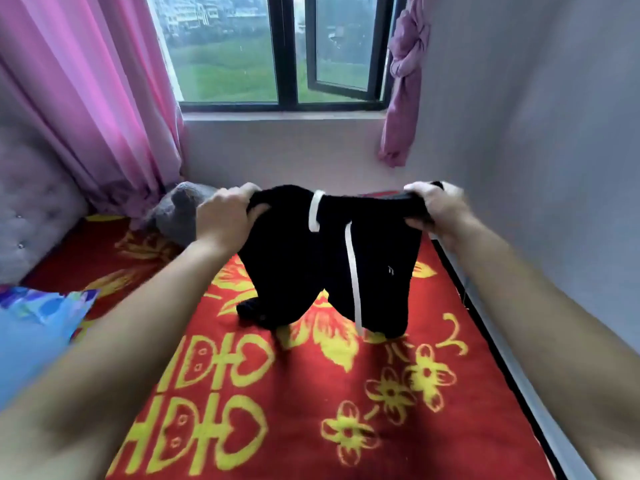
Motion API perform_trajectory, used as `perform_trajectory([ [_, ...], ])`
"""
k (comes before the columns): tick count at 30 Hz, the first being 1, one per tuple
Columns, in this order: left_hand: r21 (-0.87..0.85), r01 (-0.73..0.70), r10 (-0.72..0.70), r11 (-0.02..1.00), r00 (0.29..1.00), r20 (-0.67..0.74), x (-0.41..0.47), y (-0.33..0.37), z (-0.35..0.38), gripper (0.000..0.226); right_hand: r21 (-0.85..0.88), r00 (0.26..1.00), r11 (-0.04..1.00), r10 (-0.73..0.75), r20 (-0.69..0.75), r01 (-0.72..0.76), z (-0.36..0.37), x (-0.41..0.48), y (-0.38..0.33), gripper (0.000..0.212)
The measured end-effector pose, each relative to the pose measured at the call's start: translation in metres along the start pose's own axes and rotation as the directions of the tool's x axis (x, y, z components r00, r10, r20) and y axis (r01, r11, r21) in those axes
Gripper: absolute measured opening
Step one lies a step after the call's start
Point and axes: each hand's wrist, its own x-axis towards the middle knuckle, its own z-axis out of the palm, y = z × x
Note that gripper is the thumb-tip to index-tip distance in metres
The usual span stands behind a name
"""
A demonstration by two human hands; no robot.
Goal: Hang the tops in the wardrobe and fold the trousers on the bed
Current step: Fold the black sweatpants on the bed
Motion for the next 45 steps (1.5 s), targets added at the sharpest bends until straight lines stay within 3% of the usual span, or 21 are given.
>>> perform_trajectory([
  [3, 0.059, 0.018, -0.035, 0.998, 0.948, 0.316, -0.085, -0.005, 0.062, 0.028, -0.135, 0.963, 0.954, 0.260, -0.070, -0.267, -0.015, -0.006, 0.114, 0.012],
  [8, 0.154, -0.026, -0.088, 0.988, 0.723, 0.685, -0.220, -0.004, 0.128, 0.030, -0.146, 0.790, 0.777, 0.594, -0.154, -0.613, -0.043, -0.059, 0.265, 0.003],
  [14, 0.281, 0.087, -0.291, 0.956, 0.419, 0.860, -0.304, -0.004, 0.143, 0.038, -0.184, 0.626, 0.602, 0.770, -0.122, -0.777, -0.063, -0.116, 0.329, 0.016],
  [18, 0.331, 0.349, -0.385, 0.877, 0.098, 0.918, -0.321, -0.005, 0.148, 0.029, -0.197, 0.574, 0.548, 0.811, -0.110, -0.813, -0.063, -0.136, 0.346, 0.017],
  [19, 0.359, 0.473, -0.409, 0.805, 0.004, 0.912, -0.326, -0.004, 0.150, 0.040, -0.188, 0.564, 0.541, 0.819, -0.104, -0.820, -0.061, -0.140, 0.349, 0.020],
  [20, 0.387, 0.644, -0.431, 0.660, -0.097, 0.897, -0.329, -0.003, 0.151, 0.045, -0.176, 0.559, 0.539, 0.824, -0.093, -0.824, -0.060, -0.142, 0.351, 0.023],
  [22, 0.405, 0.881, -0.412, 0.246, -0.283, 0.866, -0.333, -0.002, 0.155, 0.045, -0.157, 0.564, 0.549, 0.823, -0.072, -0.821, -0.058, -0.144, 0.354, 0.026],
  [23, 0.386, 0.917, -0.386, 0.098, -0.322, 0.864, -0.334, -0.004, 0.158, 0.043, -0.148, 0.570, 0.556, 0.819, -0.071, -0.818, -0.059, -0.143, 0.355, 0.024],
  [25, 0.294, 0.945, -0.363, -0.145, -0.327, 0.872, -0.335, -0.008, 0.163, 0.036, -0.138, 0.575, 0.562, 0.814, -0.084, -0.816, -0.062, -0.140, 0.358, 0.019],
  [27, 0.197, 0.928, -0.365, -0.316, -0.310, 0.878, -0.333, -0.012, 0.167, 0.041, -0.143, 0.562, 0.548, 0.823, -0.086, -0.824, -0.067, -0.136, 0.361, 0.016],
  [30, 0.177, 0.891, -0.310, -0.418, -0.323, 0.894, -0.326, -0.008, 0.165, 0.038, -0.162, 0.528, 0.514, 0.847, -0.059, -0.842, -0.072, -0.132, 0.369, 0.017],
  [35, 0.037, 0.842, -0.364, -0.538, -0.271, 0.891, -0.315, -0.009, 0.179, 0.039, -0.180, 0.496, 0.481, 0.867, -0.045, -0.858, -0.071, -0.120, 0.379, 0.023],
  [38, 0.010, 0.841, -0.377, -0.541, -0.253, 0.891, -0.298, -0.012, 0.190, 0.033, -0.184, 0.512, 0.495, 0.857, -0.058, -0.849, -0.066, -0.104, 0.379, 0.025],
  [45, 0.028, 0.931, -0.473, -0.364, -0.211, 0.856, -0.230, -0.025, 0.219, 0.022, -0.405, 0.556, 0.462, 0.817, -0.151, -0.789, -0.046, -0.044, 0.348, 0.019],
])
